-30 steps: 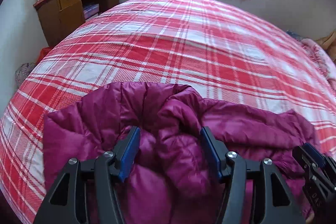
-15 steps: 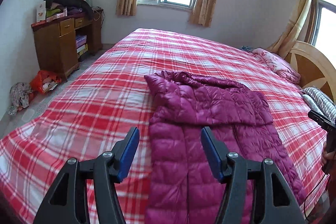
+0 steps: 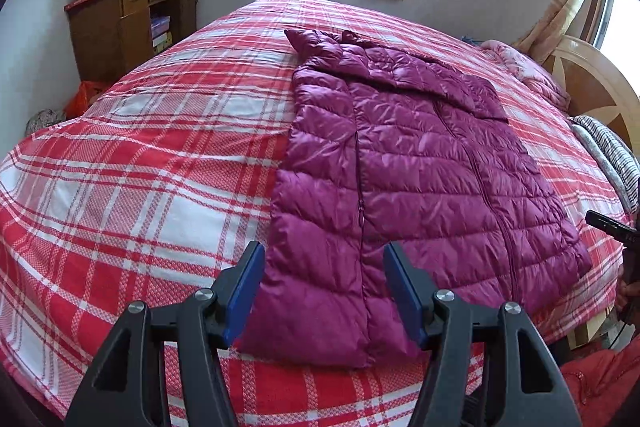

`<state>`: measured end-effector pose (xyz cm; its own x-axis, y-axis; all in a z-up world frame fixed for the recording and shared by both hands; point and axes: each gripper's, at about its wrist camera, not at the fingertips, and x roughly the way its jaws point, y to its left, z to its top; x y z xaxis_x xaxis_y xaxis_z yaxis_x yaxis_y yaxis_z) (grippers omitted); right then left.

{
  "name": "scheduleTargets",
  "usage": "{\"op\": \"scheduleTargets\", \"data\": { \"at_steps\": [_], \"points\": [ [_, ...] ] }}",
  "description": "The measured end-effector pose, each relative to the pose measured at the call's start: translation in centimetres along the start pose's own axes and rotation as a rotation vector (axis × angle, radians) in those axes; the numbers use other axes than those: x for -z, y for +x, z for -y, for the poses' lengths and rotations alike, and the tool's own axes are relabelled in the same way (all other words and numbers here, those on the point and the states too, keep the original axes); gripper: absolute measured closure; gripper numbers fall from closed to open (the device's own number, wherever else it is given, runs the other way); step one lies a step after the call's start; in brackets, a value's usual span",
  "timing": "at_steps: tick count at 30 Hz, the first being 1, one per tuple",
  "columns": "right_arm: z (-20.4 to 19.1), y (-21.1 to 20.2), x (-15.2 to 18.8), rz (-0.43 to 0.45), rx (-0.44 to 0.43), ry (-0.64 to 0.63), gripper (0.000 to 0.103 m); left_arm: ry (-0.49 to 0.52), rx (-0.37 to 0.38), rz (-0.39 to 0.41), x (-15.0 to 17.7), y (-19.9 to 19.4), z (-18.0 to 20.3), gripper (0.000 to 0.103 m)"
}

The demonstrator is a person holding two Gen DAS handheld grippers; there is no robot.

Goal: Fold large clothes
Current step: 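Move both tools to the jacket hem and close on it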

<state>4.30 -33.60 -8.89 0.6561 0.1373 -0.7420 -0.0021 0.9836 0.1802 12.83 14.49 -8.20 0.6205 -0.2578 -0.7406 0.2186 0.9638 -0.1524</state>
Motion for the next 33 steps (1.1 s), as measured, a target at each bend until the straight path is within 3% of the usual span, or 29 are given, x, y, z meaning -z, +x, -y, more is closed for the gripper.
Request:
{"op": "scheduleTargets", "data": {
  "at_steps": [4,11,13,16,21,27,30,33],
  "points": [
    [0.0,-0.4,1.7,0.010,-0.010,0.031,0.025,0.046,0.012,-0.041,1.0,0.2,0.2,0.041],
    [0.9,0.0,3.4,-0.008,-0.046,0.122,0.025,0.018,0.045,-0.085,2.3,0.7,-1.1,0.041],
    [0.6,0.0,3.3,-0.011,-0.038,0.106,0.025,0.026,0.039,-0.081,2.3,0.5,-1.1,0.041],
    [0.0,0.1,3.4,-0.020,-0.041,0.086,0.025,0.079,-0.027,-0.052,2.1,-0.3,-0.8,0.041],
    [-1.2,0.6,3.8,-0.030,-0.041,0.035,0.021,0.061,0.027,-0.058,2.6,0.1,-1.5,0.040],
    [-1.9,0.7,3.9,-0.041,-0.038,-0.006,0.020,0.073,-0.021,-0.067,2.2,0.6,-1.3,0.040],
    [-1.9,0.7,4.0,-0.040,-0.039,-0.005,0.020,0.036,-0.016,-0.062,2.0,0.8,-1.5,0.039],
    [-2.2,0.7,4.1,-0.046,-0.034,-0.016,0.020,0.064,-0.020,-0.094,2.0,1.2,-0.5,0.037]
  ]
}}
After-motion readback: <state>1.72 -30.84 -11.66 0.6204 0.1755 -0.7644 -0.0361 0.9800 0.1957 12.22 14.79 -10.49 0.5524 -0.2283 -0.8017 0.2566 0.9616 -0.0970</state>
